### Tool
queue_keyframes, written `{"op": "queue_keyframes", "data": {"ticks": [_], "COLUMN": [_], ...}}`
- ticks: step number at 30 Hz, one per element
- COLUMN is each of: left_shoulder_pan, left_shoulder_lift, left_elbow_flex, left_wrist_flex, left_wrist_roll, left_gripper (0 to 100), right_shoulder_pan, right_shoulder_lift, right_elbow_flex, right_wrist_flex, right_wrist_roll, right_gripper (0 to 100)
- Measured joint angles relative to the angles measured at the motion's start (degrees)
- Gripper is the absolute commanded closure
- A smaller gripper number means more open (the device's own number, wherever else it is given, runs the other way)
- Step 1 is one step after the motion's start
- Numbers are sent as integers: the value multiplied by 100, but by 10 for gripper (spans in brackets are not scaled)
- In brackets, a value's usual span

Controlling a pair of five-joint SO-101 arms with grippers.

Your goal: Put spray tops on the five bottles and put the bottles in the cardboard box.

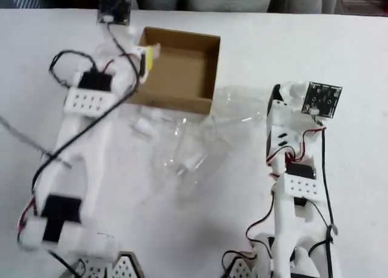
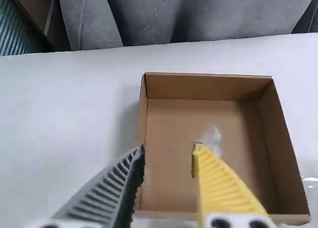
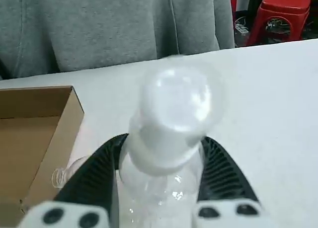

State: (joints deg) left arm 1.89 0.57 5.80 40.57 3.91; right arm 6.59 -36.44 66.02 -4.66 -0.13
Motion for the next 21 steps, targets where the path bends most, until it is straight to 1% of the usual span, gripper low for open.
{"op": "queue_keyframes", "data": {"ticks": [5, 10, 16, 20, 21], "left_shoulder_pan": [-167, -264, -554, -554, -554], "left_shoulder_lift": [1468, 2681, 3648, 4141, 4229], "left_elbow_flex": [-1187, -2092, -2664, -2804, -2813], "left_wrist_flex": [0, 0, 0, 0, 0], "left_wrist_roll": [-26, -308, -369, -378, -378], "left_gripper": [832, 831, 831, 832, 845], "right_shoulder_pan": [9, 9, 9, 0, 0], "right_shoulder_lift": [0, 0, 0, 0, 0], "right_elbow_flex": [0, 0, 0, 0, 0], "right_wrist_flex": [0, 0, 0, 0, 0], "right_wrist_roll": [9, 9, 9, 9, 9], "right_gripper": [985, 985, 985, 985, 985]}}
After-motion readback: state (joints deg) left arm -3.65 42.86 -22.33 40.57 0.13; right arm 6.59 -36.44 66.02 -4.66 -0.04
